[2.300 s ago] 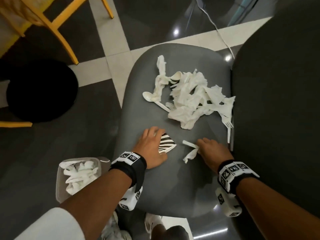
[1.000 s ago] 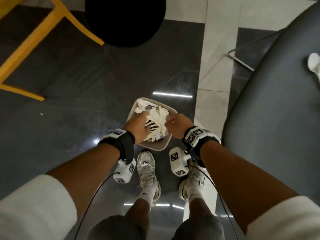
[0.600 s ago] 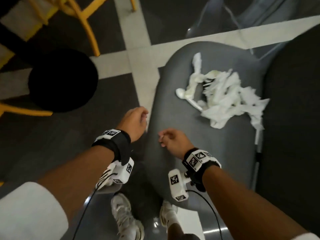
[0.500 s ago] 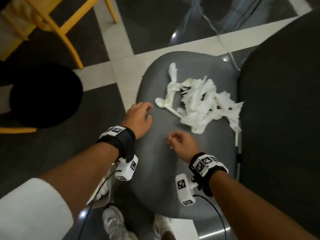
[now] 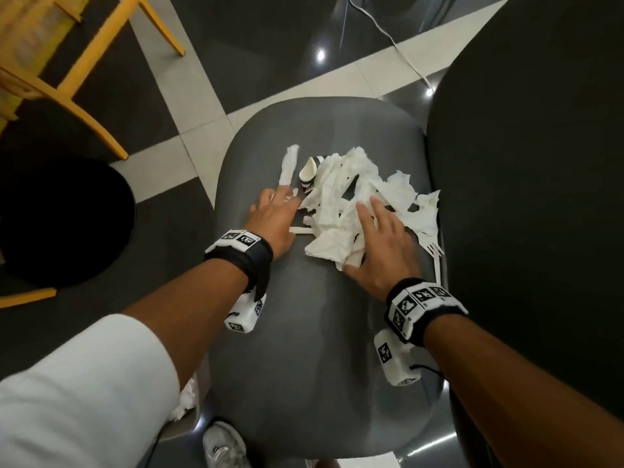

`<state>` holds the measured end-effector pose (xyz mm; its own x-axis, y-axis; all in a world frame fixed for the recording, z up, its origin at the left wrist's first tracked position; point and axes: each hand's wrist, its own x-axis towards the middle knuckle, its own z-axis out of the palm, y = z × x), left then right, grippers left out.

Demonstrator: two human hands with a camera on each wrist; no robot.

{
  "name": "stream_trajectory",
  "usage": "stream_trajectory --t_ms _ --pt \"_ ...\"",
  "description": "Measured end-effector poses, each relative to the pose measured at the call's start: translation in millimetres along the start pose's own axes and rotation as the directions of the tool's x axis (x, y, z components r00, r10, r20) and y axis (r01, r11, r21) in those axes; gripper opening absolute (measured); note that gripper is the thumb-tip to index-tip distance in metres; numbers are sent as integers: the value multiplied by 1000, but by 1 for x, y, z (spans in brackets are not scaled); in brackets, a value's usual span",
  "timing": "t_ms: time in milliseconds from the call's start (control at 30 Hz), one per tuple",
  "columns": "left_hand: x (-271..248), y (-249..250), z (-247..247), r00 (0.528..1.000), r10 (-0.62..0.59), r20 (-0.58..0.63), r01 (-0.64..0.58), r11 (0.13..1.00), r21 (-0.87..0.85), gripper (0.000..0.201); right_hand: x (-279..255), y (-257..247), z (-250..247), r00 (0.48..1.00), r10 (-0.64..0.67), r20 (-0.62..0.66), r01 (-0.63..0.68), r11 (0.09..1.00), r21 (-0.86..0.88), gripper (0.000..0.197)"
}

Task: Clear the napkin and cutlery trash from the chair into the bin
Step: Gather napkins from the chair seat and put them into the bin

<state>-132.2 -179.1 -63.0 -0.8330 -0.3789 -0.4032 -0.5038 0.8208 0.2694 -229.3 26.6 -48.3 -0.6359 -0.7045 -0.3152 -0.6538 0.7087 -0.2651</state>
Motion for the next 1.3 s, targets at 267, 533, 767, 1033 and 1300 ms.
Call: stream_trajectory --t_ms 267,533,767,1033,1300 --pt "-39 -3 21 996 -66 63 84 937 -340 17 2 -22 9 992 -23 125 20 999 31 33" --pt "-91 24 6 980 -95 173 192 654 -731 23 -31 -84 12 964 -203 170 126 917 378 18" --pt "-144 -2 21 966 -55 255 242 547 -801 16 -85 -106 44 949 -195 247 63 888 456 33" --pt "-183 -29 43 970 -94 223 206 806 -556 29 -102 -115 57 983 -157 -91 156 988 -13 76" --pt "-206 -40 69 971 -164 176 229 855 -466 36 -57 -120 83 770 -290 568 499 829 -253 102"
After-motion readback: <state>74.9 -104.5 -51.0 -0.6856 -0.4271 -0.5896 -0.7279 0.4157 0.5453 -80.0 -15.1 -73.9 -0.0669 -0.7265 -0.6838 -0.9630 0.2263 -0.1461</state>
